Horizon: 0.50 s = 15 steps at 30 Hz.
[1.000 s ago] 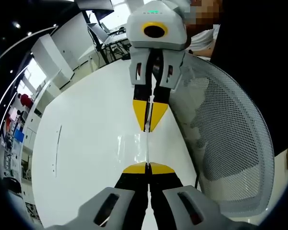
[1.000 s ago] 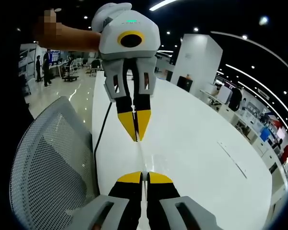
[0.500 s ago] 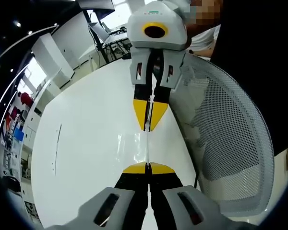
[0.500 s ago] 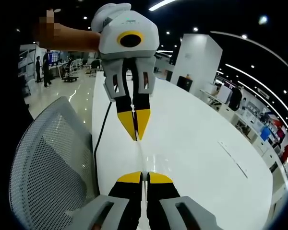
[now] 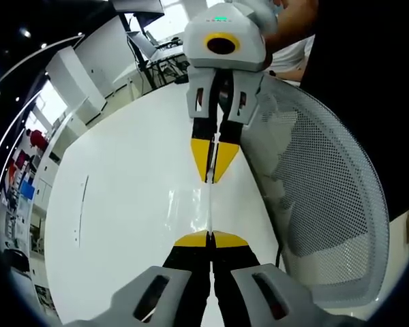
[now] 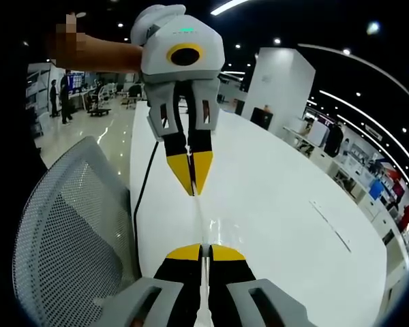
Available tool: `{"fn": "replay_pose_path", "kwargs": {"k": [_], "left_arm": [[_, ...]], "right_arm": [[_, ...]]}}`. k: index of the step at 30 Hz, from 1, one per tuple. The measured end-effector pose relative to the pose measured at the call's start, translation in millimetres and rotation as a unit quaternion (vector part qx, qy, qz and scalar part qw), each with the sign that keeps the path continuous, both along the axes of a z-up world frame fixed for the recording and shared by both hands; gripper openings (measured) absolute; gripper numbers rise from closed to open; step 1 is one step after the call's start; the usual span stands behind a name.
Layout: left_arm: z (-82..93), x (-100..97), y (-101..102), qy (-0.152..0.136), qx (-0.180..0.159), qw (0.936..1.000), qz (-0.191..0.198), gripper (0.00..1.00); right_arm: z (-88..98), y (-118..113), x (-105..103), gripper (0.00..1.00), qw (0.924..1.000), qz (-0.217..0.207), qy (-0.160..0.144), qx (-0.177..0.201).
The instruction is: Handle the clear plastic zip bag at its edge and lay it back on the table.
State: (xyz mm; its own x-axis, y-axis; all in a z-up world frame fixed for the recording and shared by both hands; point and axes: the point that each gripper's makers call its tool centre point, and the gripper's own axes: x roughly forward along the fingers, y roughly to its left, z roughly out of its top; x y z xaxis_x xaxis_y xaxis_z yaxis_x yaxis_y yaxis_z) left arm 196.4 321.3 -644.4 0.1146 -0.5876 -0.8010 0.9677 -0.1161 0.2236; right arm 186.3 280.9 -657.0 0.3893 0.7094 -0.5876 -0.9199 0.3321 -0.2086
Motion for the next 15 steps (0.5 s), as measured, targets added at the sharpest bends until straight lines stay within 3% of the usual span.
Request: {"fn": "replay_pose_path", "kwargs": {"k": [15], "left_arm": [[1.1, 1.9, 1.1, -0.001, -0.003, 1.0, 0.0, 0.0]], "right_arm": [[0.4, -1.3, 1.5, 0.0, 1.0, -0.004, -0.002, 0.001]]}}
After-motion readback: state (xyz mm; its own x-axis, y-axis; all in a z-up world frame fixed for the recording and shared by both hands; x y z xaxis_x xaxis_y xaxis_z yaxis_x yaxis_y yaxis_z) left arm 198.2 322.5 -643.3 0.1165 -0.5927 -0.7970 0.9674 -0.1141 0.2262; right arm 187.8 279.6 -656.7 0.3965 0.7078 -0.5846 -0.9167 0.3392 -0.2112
